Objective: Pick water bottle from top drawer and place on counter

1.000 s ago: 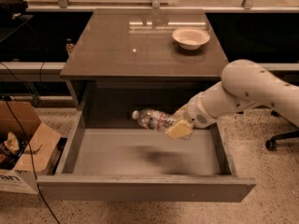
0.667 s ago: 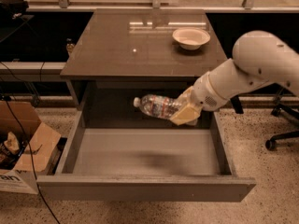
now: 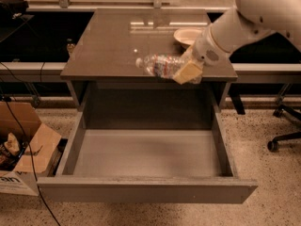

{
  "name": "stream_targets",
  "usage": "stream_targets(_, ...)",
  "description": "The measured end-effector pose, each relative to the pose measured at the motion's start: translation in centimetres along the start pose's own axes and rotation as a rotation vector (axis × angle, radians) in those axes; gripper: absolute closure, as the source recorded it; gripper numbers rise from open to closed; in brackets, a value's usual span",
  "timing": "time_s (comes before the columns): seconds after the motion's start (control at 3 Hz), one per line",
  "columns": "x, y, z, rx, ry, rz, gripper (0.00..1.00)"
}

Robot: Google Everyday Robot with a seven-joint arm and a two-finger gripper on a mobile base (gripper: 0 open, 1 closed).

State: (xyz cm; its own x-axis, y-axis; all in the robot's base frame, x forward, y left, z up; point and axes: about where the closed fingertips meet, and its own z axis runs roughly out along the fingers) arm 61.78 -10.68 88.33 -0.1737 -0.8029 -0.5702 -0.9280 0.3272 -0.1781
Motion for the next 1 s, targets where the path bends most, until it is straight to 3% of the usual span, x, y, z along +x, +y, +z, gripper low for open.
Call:
stream_targets(0.33,-3.0,-4.0,0.9,0.053,0.011,-0.015,1.0)
stream_targets(0.67,-5.0,-6.7,3.3,0.063,0.009,-0.008,1.0)
stream_targets(1.0,-6.1,-8.4,6.6,0.058,0.008,0.011,0.81)
